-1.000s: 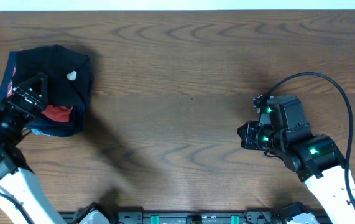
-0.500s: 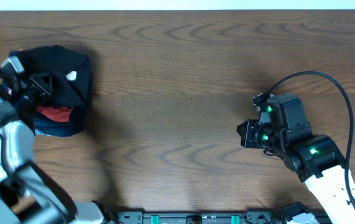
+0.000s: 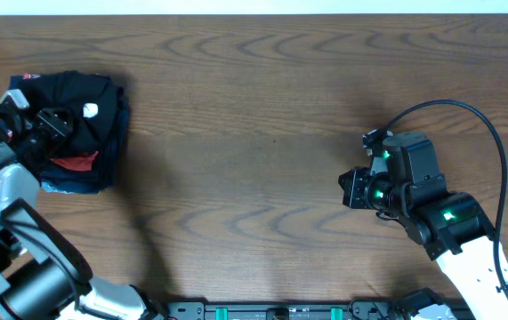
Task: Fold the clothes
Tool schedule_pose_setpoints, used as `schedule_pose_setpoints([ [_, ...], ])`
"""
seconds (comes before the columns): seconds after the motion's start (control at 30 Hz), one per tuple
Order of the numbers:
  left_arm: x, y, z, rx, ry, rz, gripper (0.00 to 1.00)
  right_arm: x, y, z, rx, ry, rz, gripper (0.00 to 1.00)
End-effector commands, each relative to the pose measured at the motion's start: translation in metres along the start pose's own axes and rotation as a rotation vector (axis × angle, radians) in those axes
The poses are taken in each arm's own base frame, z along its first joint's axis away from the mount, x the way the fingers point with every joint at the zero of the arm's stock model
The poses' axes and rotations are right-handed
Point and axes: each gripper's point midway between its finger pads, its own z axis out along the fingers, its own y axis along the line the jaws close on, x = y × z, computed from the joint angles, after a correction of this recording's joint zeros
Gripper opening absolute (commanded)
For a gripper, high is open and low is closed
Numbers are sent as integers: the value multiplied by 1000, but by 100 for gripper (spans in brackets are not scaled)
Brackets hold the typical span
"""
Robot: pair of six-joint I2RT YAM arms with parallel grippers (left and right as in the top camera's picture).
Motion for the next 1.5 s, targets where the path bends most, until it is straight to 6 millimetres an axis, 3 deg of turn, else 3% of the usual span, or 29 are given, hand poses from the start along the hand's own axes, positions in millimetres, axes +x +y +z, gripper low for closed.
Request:
schedule_pose_setpoints([
  [0.0, -21, -21, -27, 27, -34, 14, 43, -3, 4, -2, -12, -5, 5, 4],
  [0.2, -1, -112, -67, 50, -5, 255, 57, -22, 4, -15, 25, -83, -23, 4],
  [0.37, 51, -185, -98, 51, 58, 494, 60, -50, 13, -47, 86, -228, -143, 3],
  [0.53, 113, -224, -138, 13, 131, 704, 63, -69, 24, -101, 169, -400, -269, 5],
  [0.6, 132, -229, -157, -9, 139, 768, 68, -70, 30, -117, 166, -448, -310, 10],
  [0.7, 153, -230, -187, -23, 143, 833, 78, -63, 37, -131, 110, -471, -323, 28],
  [0.73, 160, -229, -197, -15, 149, 849, 99, -59, 39, -134, 86, -468, -328, 31],
  [0.83, 174, -216, -223, -31, 162, 876, 98, -52, 37, -143, 74, -471, -330, 48],
  [0.9, 174, -205, -234, -74, 145, 874, 98, -48, 36, -147, 74, -476, -339, 72],
  [0.93, 174, -201, -238, -90, 140, 875, 98, -48, 36, -148, 73, -476, -339, 93],
  [0.97, 173, -197, -241, -105, 135, 876, 98, -48, 36, -148, 73, -477, -339, 99],
  [1.47, 176, -195, -243, -106, 147, 877, 98, -44, 38, -146, 56, -461, -340, 99],
])
